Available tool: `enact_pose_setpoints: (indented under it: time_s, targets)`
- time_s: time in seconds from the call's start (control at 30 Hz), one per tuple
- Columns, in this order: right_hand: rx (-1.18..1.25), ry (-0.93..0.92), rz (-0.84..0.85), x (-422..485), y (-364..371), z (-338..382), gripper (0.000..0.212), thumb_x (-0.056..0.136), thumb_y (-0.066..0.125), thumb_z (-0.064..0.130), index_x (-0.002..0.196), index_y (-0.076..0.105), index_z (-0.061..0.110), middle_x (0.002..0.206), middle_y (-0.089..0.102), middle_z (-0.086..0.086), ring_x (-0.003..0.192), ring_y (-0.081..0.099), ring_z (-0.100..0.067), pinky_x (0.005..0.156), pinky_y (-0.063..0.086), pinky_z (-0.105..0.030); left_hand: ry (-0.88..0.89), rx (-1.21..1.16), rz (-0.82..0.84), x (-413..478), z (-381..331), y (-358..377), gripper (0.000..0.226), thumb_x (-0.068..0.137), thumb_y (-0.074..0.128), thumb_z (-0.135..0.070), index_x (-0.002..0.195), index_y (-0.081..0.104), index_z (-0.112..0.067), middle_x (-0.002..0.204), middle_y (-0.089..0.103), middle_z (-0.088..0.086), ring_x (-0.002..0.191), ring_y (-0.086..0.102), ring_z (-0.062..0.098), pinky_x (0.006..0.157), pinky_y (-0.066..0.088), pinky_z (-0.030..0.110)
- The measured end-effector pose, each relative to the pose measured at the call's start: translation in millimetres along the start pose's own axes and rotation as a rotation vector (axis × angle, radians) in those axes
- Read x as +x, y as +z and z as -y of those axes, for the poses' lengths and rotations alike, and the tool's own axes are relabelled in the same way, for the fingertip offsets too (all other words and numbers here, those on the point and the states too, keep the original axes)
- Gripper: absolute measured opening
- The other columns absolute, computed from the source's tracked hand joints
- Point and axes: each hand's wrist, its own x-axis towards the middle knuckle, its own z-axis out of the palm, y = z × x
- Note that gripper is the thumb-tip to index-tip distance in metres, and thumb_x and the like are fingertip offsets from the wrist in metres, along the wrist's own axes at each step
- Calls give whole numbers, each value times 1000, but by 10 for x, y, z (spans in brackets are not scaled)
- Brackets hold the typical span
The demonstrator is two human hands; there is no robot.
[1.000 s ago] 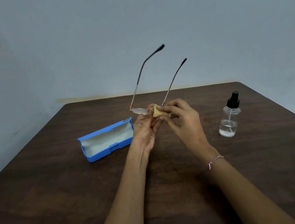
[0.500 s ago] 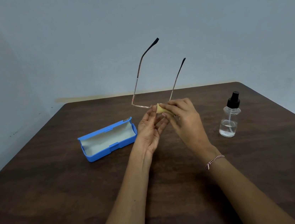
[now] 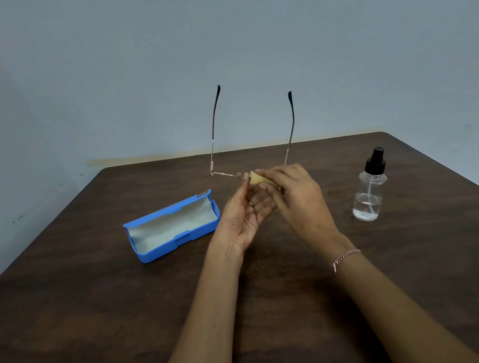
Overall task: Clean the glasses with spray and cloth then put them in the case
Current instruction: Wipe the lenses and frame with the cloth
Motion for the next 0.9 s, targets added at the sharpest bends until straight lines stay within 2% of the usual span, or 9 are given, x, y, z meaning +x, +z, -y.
enact_pose_setpoints:
  time_s: [0.07, 0.2, 0.37, 0.57, 0.7, 0.77, 0.8, 0.9]
  targets:
    - [-12, 2, -16, 3, -10, -13, 28, 89, 61, 10, 117, 64, 12, 103, 67, 0, 97, 56, -15, 83, 45, -21, -3, 40, -9, 16, 10, -10, 30, 94, 50, -33, 93, 60, -5, 71, 71, 7, 65, 71, 14, 54, 56, 24]
    - [-22, 2, -11, 8, -36, -64, 30, 88, 62, 10, 118, 63, 11, 99, 68, -1, 94, 57, -14, 82, 39, -14, -1, 100, 1, 38, 17, -31, 34, 96, 48, -30, 101, 58, 1, 80, 73, 13, 74, 72, 19, 58, 58, 26]
    - [4, -18, 28, 25, -46, -122, 28, 87, 62, 9, 115, 65, 7, 98, 69, -4, 91, 59, -19, 82, 36, -13, 11, 229, -5, 53, 18, -33, 36, 101, 38, -28, 92, 60, 0, 70, 72, 11, 65, 72, 17, 58, 59, 26]
    - [91, 31, 69, 38, -91, -209, 25, 86, 65, 11, 110, 68, 8, 96, 69, -4, 90, 59, -18, 80, 39, -15, 15, 334, -3, 73, 78, -27, 39, 102, 34, -28, 92, 63, -2, 71, 73, 11, 66, 72, 18, 67, 58, 27]
    - [141, 140, 35, 47, -98, -286, 19, 87, 65, 12, 105, 68, 9, 93, 67, -1, 88, 55, -8, 77, 38, -8, 10, 421, 4, 81, 138, -1, 43, 101, 36, -30, 106, 62, 4, 89, 72, 16, 81, 72, 22, 74, 58, 29]
    - [190, 236, -12, 52, -102, -325, 19, 88, 64, 14, 106, 68, 9, 96, 68, -3, 89, 57, -9, 78, 43, -12, 36, 467, 22, 87, 162, 18, 41, 100, 40, -31, 106, 65, 2, 100, 71, 17, 94, 69, 24, 78, 58, 30]
    - [223, 300, -30, 56, -115, -336, 21, 88, 63, 15, 107, 68, 8, 99, 68, -4, 90, 59, -10, 77, 44, -12, 60, 479, 33, 93, 161, 21, 39, 99, 43, -31, 105, 66, 0, 102, 70, 16, 97, 68, 24, 78, 58, 31]
    - [309, 462, -79, 59, -153, -347, 25, 90, 61, 16, 112, 66, 6, 101, 68, -3, 89, 58, -9, 69, 39, 0, 127, 436, 52, 91, 98, -5, 29, 93, 53, -28, 103, 68, -5, 98, 72, 9, 95, 67, 19, 72, 59, 30]
